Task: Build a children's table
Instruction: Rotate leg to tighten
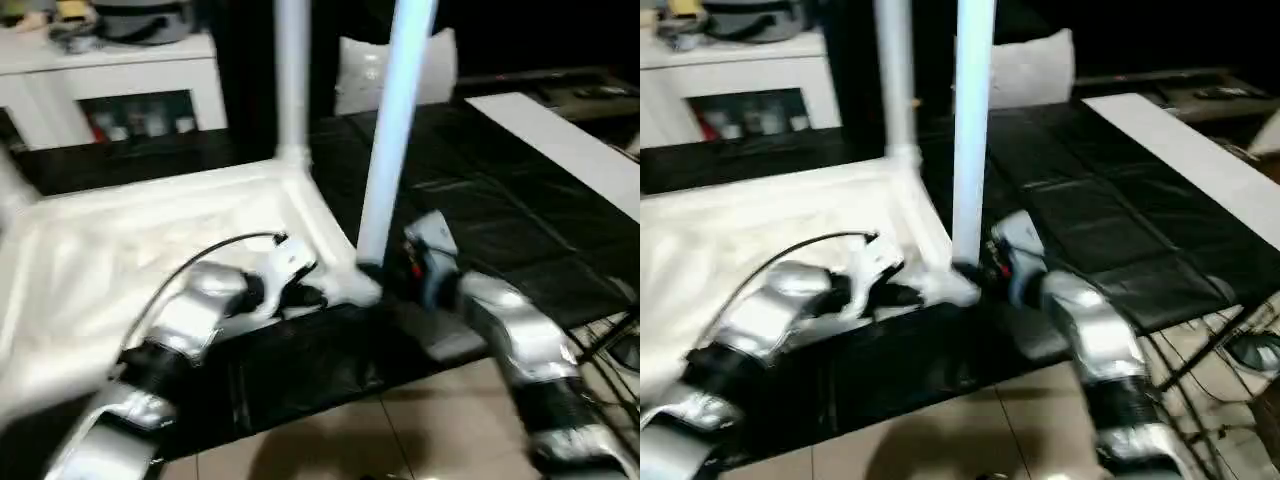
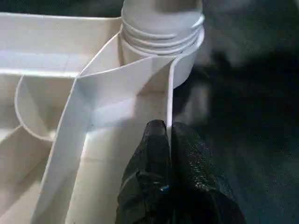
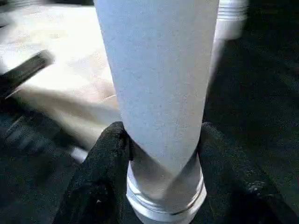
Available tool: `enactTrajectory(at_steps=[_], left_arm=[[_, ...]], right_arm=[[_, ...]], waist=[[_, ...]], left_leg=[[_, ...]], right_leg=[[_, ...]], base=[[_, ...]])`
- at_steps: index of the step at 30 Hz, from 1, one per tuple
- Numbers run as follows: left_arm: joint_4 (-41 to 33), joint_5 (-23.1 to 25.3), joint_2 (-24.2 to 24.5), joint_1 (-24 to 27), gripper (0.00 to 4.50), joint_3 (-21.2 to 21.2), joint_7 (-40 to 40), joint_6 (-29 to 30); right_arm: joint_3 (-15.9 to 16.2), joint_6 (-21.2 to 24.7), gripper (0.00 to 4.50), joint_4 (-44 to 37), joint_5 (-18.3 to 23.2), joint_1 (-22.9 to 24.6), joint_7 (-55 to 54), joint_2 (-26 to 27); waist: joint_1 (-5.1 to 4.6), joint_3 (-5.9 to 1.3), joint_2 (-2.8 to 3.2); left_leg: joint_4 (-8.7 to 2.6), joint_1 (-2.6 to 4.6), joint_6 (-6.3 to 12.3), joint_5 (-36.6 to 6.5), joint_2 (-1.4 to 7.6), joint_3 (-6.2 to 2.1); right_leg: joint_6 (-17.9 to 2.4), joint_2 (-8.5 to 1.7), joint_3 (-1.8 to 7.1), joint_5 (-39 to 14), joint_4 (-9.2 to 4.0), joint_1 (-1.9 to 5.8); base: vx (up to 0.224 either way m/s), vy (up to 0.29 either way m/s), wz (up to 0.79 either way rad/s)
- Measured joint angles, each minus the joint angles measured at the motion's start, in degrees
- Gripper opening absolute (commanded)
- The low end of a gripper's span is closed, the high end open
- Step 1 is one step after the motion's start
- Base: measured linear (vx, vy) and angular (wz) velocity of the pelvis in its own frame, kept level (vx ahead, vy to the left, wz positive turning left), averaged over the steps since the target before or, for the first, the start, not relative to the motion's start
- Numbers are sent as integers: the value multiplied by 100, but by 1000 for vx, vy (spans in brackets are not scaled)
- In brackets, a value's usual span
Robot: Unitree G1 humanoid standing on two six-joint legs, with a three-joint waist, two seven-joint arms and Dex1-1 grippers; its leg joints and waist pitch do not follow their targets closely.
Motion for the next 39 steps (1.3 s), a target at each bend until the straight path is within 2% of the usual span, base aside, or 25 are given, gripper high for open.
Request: enactTrajectory(at_steps=[4, 5, 7, 9, 10, 12, 15, 19, 20, 21, 24, 29, 33, 35, 39], left_arm=[[191, 7, -358, -163, 0, 101, 660, 76], [191, 7, -369, -166, 0, 103, 698, 74], [191, 11, -378, -211, 0, 152, 763, 74], [191, 58, -406, -257, 0, 163, 819, 77], [191, 85, -408, -276, 0, 162, 814, 77], [191, 108, -404, -303, 0, 142, 805, 68], [190, 107, -344, -301, 0, 67, 701, 24], [162, 106, -119, -243, 0, -96, 339, -229], [156, 105, -61, -224, 0, -122, 240, -296], [138, 106, -7, -199, 0, -128, 140, -343], [53, 80, 214, -118, 0, -220, -256, -521], [-21, 28, 534, -29, 0, -281, -760, -737], [-196, -97, 859, 96, 0, -432, -1391, -971], [-253, -114, 998, 155, 0, -476, -1657, -1164], [-445, -128, 1152, 232, 0, -615, -2128, -1348]], right_arm=[[-160, 31, 186, 163, -105, -218, -835, 313], [-161, -9, 221, 178, -109, -219, -882, 329], [-204, -169, 256, 228, -143, -245, -1090, 468], [-247, -251, 265, 238, -167, -257, -1237, 588], [-247, -297, 291, 239, -179, -253, -1258, 598], [-236, -406, 303, 229, -188, -220, -1231, 586], [-182, -600, 323, 154, -173, -53, -1057, 504], [-108, -683, 348, -4, -89, 213, -488, 133], [-91, -696, 376, -6, -72, 255, -378, 61], [-48, -708, 376, -6, -47, 307, -211, -44], [37, -797, 406, -172, 95, 480, 507, -559], [55, -852, 445, -325, 270, 483, 1363, -1073], [89, -856, 445, -397, 425, 458, 2226, -1545], [198, -863, 445, -397, 466, 437, 2545, -1705], [497, -863, 445, -395, 523, 410, 3155, -1977]], waist=[[-16, 0, 0], [3, 0, -1], [49, -1, -1], [114, -1, -1], [139, -1, -1], [191, -1, -1], [237, -1, -1], [329, -1, -1], [337, -1, -1], [346, -1, -1], [382, -1, -1], [436, 0, -3], [511, 0, -6], [525, 0, -6], [623, 0, -11]], left_leg=[[-8, -41, 22, -16, 1, -6], [-13, -44, 29, -19, 0, -5], [-19, -81, 48, -13, 1, -3], [-17, -104, 50, -13, -1, 6], [-12, -109, 51, -14, -1, 9], [-18, -122, 53, -13, 1, 17], [-18, -112, 52, -13, 3, 21], [-16, -91, 44, -7, 4, 27], [-16, -88, 42, -5, 4, 31], [-16, -87, 33, 0, 4, 33], [-14, -83, 25, 6, 3, 38], [-14, -76, 18, 20, 2, 41], [-14, -75, 19, 21, 4, 40], [-14, -75, 19, 21, 4, 40], [-13, -74, 19, 21, 12, 42]], right_leg=[[2, 0, 4, 9, -2, -22], [7, 0, 15, 16, 9, -31], [-7, -1, 26, 7, 61, -89], [-35, -5, 38, -30, 127, -145], [-38, -7, 42, -44, 149, -164], [-50, -4, 46, -52, 166, -199], [-59, -4, 49, -56, 183, -201], [-66, -1, 61, -43, 184, -189], [-61, 0, 66, -42, 184, -189], [-43, 0, 70, -45, 183, -189], [-35, 0, 78, -38, 182, -188], [-40, 2, 81, -24, 183, -185], [-39, 2, 82, -23, 182, -182], [-40, 2, 83, -23, 182, -182], [-39, 1, 88, -23, 182, -182]], base=[[13, -1, 1], [60, -11, 4], [58, -15, 2], [0, 0, 0], [0, 0, 0], [0, 0, 0], [0, 0, 0], [0, 0, 0], [0, 0, 0], [0, 0, 0], [0, 0, 0], [0, 0, 0], [0, 0, 0], [0, 0, 0], [0, 0, 0]])
